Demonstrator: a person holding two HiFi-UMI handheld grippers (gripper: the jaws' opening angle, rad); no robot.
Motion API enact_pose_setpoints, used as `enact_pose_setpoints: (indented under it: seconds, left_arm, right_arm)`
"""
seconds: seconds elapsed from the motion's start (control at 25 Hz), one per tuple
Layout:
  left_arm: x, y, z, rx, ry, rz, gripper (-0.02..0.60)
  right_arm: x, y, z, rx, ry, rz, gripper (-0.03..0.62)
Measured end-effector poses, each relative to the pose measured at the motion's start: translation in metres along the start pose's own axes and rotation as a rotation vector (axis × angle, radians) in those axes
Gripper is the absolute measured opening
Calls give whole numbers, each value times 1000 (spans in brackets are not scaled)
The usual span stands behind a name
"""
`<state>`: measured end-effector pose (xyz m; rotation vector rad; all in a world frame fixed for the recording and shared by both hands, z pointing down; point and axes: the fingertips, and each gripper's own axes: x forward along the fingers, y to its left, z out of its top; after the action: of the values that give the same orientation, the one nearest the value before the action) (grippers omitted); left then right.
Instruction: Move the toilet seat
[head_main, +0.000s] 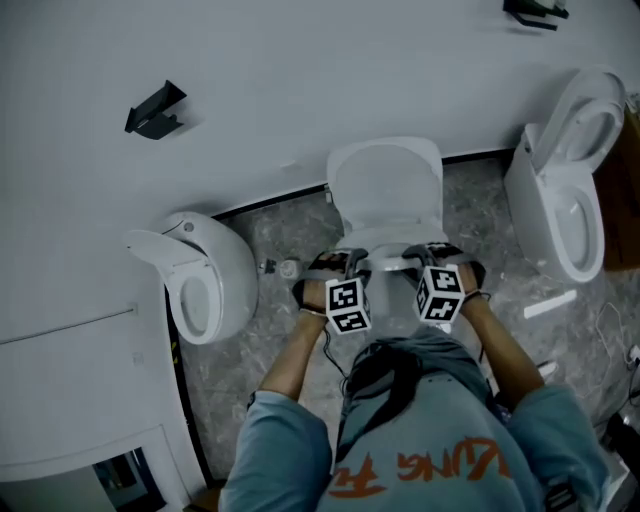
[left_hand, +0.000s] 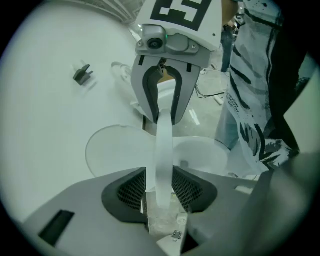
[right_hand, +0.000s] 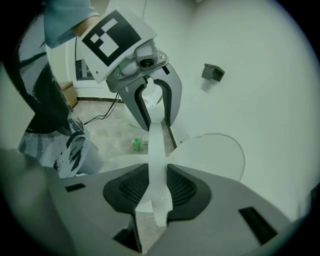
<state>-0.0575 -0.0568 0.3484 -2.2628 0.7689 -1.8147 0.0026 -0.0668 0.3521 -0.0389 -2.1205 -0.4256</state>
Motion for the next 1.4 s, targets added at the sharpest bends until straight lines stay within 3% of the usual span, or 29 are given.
enact_pose_setpoints:
  seconds: [0.16,0.28,0.48,0.64,1.12,1.4]
  left_arm:
    - [9,40,-5,-61,16,79,144]
    - [16,69,-5,-97,20,111,123]
    - [27,119,-5,-152,14,129,123]
    - [43,148,-9,-129,32,148,82]
    - [97,222,-19,-139,171,297,101]
    - [112,248,-20,-137,221,268,107]
  right_arm:
    - [-1,-45,4,16,-31,-109,99]
    - [2,-79,3,-30,-31,-173,86]
    - [12,-126,1,-72,-25,-197,87]
    - [24,-160,-2,-57,-34,-205,88]
    - [62,-244,-16,-11,-18,-283,104]
    - [75,-268,-21,25,-5,-308,109]
